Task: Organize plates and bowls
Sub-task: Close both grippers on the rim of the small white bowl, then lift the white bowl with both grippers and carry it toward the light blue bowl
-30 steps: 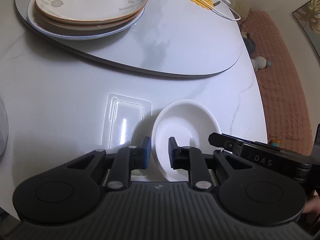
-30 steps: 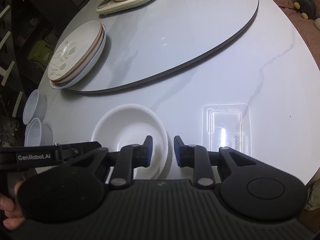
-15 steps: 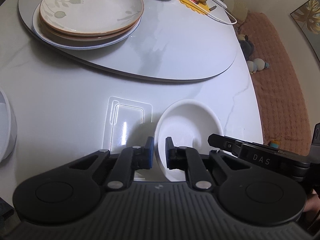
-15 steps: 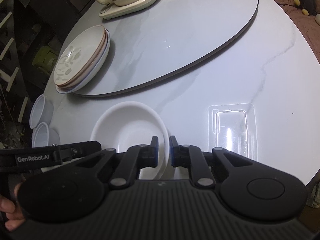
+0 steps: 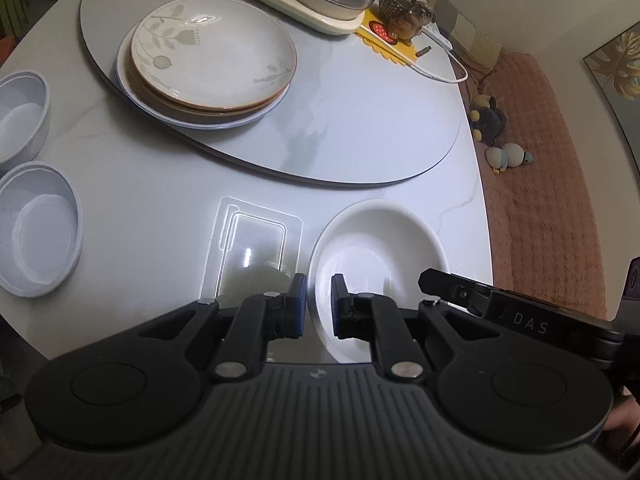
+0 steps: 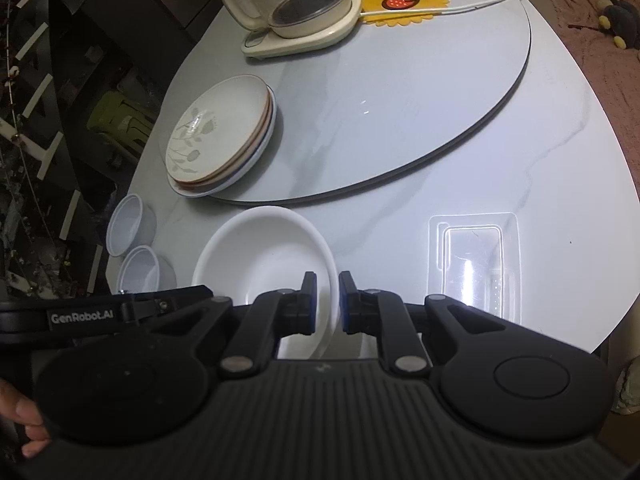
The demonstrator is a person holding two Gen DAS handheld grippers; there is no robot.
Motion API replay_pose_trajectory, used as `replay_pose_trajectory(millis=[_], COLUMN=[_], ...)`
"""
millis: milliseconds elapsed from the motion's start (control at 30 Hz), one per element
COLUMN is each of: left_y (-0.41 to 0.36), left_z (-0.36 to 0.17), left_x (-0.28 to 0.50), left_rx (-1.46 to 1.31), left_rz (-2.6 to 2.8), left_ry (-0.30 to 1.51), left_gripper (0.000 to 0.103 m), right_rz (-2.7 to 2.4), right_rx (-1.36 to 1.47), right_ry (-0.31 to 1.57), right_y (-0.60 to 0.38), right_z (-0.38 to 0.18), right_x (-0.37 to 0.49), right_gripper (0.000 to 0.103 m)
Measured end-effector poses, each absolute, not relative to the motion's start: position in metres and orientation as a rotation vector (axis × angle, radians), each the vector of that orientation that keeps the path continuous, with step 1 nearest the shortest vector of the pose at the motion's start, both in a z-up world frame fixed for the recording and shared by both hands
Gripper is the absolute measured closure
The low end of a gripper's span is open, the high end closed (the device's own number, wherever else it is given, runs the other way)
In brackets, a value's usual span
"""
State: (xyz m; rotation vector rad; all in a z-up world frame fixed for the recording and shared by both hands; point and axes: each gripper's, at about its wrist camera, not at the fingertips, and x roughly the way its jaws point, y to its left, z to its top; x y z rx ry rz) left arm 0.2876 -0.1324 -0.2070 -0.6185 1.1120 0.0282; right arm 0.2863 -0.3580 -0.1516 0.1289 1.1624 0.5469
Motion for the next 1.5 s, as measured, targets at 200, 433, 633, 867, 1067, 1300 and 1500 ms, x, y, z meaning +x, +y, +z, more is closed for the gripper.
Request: replay_pose_trajectory(millis=[200, 433, 633, 867, 1067, 1300, 1500], left_y=[-0.11, -0.076, -0.036, 0.019, 0.063, 0.099, 0.115], left_z=[-0.199, -0.191, -0.189, -0.184, -0.185, -0.203, -0.227], left_x=[0.272, 0.253, 0.244, 0.233, 0.223, 0.211, 0.213], left_rx=[-0.649, -0.7, -0.731, -0.712, -0.724, -0.755, -0.725], left_rz=[0.075, 0.091, 0.082, 0.062, 0.078, 0.094, 0.084], left_ry=[1.105, 1.067, 1.078, 1.071, 1.038, 1.035, 1.068], left_gripper=[0.089, 0.089, 0.089, 0.089, 0.089, 0.089, 0.089], right_rz=[0.584, 0.632, 0.632, 0.608, 0.609, 0.619, 0.602], right_rx=[0.124, 0.117, 0.103, 0.118, 0.085, 0.046, 0.052], right_ry=[1.171, 1.156, 1.114, 1.122, 1.137, 1.156, 1.161], right_y=[-0.338, -0.31, -0.276, -0.226, -0.182, -0.143, -0.126], right_z=[-0.146, -0.134, -0.123, -0.123, -0.127, -0.142, -0.162], right_x=[0.281, 0.278, 0.267, 0.253, 0.243, 0.238, 0.238], right_gripper=[0.089, 0.089, 0.088, 0.087, 0.087, 0.087, 0.087])
